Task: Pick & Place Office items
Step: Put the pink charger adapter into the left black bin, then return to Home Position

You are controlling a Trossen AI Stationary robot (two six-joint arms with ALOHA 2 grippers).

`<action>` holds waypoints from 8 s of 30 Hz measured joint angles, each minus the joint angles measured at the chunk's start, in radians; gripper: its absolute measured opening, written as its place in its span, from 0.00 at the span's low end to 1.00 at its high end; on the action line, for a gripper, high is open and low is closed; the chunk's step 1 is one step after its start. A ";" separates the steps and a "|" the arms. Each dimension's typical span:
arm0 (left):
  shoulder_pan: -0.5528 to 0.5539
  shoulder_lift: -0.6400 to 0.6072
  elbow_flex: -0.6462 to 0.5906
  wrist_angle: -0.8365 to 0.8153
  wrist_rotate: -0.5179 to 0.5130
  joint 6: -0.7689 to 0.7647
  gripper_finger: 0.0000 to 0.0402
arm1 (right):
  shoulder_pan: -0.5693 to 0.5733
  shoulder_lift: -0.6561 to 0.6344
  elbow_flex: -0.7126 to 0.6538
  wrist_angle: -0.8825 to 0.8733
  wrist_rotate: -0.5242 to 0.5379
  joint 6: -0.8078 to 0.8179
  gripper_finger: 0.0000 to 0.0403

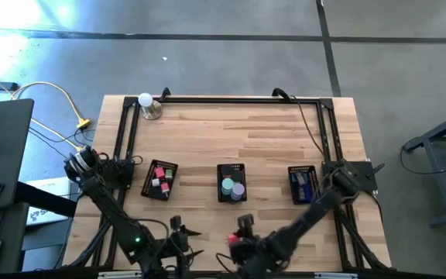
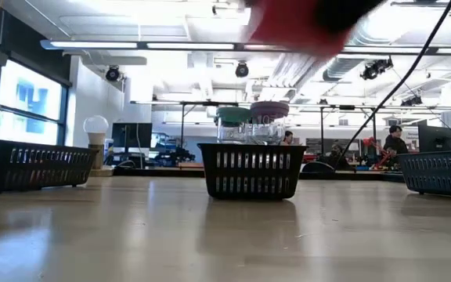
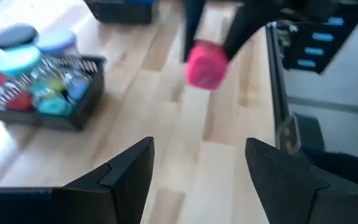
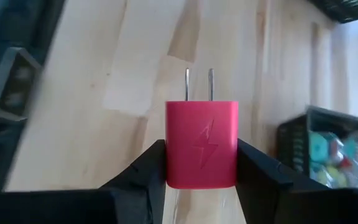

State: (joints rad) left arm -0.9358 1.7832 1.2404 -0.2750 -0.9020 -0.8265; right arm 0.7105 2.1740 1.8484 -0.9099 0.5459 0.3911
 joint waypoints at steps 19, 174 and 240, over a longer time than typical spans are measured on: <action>0.185 0.000 0.000 0.484 0.155 0.664 0.61 | 0.247 -0.145 0.000 -0.048 0.391 0.133 0.34; 0.514 -0.407 0.001 -1.134 0.408 -0.504 0.36 | 0.290 -0.146 0.000 -0.301 0.624 0.399 0.61; 0.564 -0.536 -0.563 -0.600 0.874 -0.564 0.62 | 0.286 -0.146 0.000 -0.314 0.604 0.444 0.61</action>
State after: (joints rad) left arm -0.3717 1.2469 0.6769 -0.8748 -0.0280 -1.3907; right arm 0.9965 2.0285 1.8488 -1.2237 1.1495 0.8350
